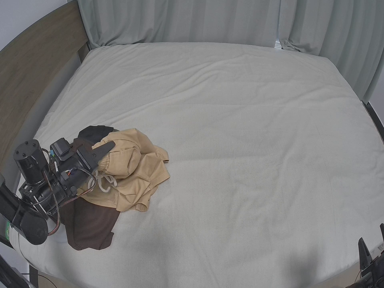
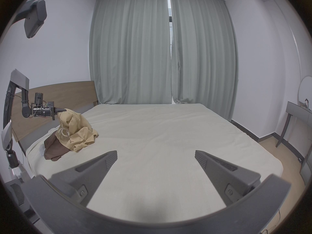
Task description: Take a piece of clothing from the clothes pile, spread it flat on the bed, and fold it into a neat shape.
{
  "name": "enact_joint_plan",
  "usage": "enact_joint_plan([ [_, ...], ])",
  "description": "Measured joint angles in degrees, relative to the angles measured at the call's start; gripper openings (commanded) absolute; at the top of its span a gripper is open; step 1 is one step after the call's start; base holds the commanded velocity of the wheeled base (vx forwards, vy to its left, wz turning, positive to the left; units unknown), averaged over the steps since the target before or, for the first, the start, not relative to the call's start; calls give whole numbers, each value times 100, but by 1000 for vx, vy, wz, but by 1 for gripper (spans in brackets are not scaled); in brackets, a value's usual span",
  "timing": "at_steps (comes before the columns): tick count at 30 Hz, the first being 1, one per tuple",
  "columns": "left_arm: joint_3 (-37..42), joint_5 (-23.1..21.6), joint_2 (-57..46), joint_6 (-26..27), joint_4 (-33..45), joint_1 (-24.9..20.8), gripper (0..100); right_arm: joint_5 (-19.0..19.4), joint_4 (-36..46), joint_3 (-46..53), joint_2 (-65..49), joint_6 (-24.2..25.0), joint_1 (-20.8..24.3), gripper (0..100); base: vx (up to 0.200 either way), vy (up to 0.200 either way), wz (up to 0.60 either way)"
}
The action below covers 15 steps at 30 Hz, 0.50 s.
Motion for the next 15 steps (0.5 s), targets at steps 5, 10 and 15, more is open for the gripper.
enact_joint_plan([
  [5,-149,391,-235,-352,129,-304,0,2,0,0,0,-9,-2,100,0,0,0],
  [10,-258,607,-389,-522,215,-505,0,2,2,0,0,-15,-2,100,0,0,0],
  [15,-455,925,-447,-998,249,-728,0,0,2,0,0,-15,-2,100,0,0,0],
])
